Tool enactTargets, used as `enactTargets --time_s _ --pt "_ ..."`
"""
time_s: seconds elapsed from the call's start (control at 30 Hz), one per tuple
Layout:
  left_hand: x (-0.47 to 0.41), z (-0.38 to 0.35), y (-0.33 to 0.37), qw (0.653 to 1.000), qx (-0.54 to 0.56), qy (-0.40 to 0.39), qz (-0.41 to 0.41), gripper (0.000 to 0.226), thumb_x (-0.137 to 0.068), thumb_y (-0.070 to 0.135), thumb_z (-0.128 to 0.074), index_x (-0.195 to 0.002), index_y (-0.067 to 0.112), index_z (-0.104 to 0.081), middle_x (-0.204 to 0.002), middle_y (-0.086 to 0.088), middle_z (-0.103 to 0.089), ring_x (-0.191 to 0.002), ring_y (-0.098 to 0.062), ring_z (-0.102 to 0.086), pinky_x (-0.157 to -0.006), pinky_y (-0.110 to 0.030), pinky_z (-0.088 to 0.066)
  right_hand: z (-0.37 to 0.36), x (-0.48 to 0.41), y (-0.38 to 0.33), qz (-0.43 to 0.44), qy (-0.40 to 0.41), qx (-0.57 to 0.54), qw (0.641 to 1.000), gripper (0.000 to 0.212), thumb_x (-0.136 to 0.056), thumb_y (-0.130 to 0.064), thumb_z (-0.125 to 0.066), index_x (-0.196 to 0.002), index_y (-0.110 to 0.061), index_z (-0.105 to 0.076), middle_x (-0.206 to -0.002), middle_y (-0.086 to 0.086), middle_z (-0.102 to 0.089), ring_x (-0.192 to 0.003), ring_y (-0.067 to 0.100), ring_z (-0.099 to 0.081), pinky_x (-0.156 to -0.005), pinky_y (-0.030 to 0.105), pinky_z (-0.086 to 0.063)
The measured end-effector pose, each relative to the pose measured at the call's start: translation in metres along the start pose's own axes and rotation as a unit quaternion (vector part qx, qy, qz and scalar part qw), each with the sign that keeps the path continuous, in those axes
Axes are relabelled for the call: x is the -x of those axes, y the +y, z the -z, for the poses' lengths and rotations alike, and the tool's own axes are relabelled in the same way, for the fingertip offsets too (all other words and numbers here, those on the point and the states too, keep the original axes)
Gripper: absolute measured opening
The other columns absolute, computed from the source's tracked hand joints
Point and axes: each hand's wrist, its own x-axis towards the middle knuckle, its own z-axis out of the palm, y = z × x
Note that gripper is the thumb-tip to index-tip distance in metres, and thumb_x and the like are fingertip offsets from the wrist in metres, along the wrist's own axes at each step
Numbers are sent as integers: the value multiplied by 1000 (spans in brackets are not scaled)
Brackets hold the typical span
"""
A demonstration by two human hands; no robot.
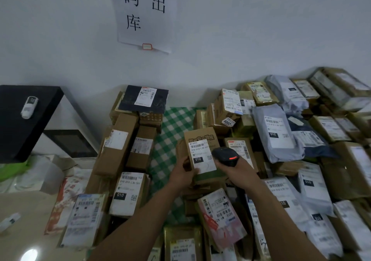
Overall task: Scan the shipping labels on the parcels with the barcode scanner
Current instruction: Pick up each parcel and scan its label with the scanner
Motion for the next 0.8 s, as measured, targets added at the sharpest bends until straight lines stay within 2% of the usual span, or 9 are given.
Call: enactTargets --time_s 0.07,0.13,0.3,0.43,0.57,0.6,0.7,0.73,0.8 --pt "5 5 -3 999 54 -1 7 49 -99 18 -67 -144 32 -53 -140 9 -60 -124 -16 -59 -93 -36 -58 -3 -2 2 -5 -6 -3 1000 37 -91 -40 -78 -125 -33 -66 -110 -5 -74 -101 14 -68 -80 29 -51" --pt "10 8 -3 996 91 -1 6 48 -102 14 -61 -146 29 -52 -139 8 -60 -127 -17 -58 -102 -37 -54 -6 -1 1 6 -11 -11 1000 35 -92 -35 -78 -125 -31 -66 -112 -5 -74 -101 12 -68 -77 26 -49" --pt "25 10 8 986 159 -56 -3 46 -104 16 -57 -141 42 -54 -133 11 -67 -122 -14 -64 -102 -37 -55 -6 9 -8 47 8 -11 999 35 -93 -33 -77 -126 -36 -64 -114 -15 -71 -109 5 -64 -80 21 -47" --pt "40 21 10 981 164 -87 -55 62 -99 15 -66 -142 54 -46 -136 6 -67 -126 -17 -64 -103 -46 -56 5 27 -11 71 25 -50 996 43 -91 -37 -79 -132 -36 -63 -117 -18 -72 -112 3 -65 -96 32 -53" --pt "60 28 22 986 112 -36 -121 99 -88 1 -76 -153 56 -25 -122 21 -59 -115 -2 -59 -82 -28 -61 12 54 -20 104 17 -71 992 42 -91 -35 -78 -130 -36 -64 -114 -17 -74 -108 1 -68 -86 22 -52" --pt "62 29 25 986 103 -15 -130 104 -87 0 -77 -155 56 -21 -119 25 -56 -112 -1 -58 -83 -29 -61 12 61 -22 113 6 -75 991 42 -90 -35 -78 -129 -36 -64 -113 -16 -75 -107 1 -69 -83 18 -53" --pt "74 32 36 980 101 30 -167 88 -92 15 -76 -143 69 -28 -125 29 -56 -124 -11 -58 -97 -45 -59 14 80 -32 134 -27 -76 988 38 -90 -32 -77 -127 -34 -65 -109 -14 -77 -103 0 -71 -75 11 -53" --pt "77 32 39 978 99 33 -179 81 -94 19 -74 -140 70 -31 -130 26 -57 -125 -11 -58 -94 -43 -60 14 86 -35 135 -29 -75 988 36 -91 -30 -77 -125 -34 -65 -107 -14 -78 -99 -2 -71 -72 9 -52" --pt "85 32 42 973 88 48 -210 75 -97 19 -70 -146 61 -31 -131 24 -56 -117 -3 -60 -85 -29 -62 15 95 -39 137 -17 -67 988 33 -92 -32 -76 -123 -36 -65 -99 -15 -78 -89 -5 -71 -67 6 -49"
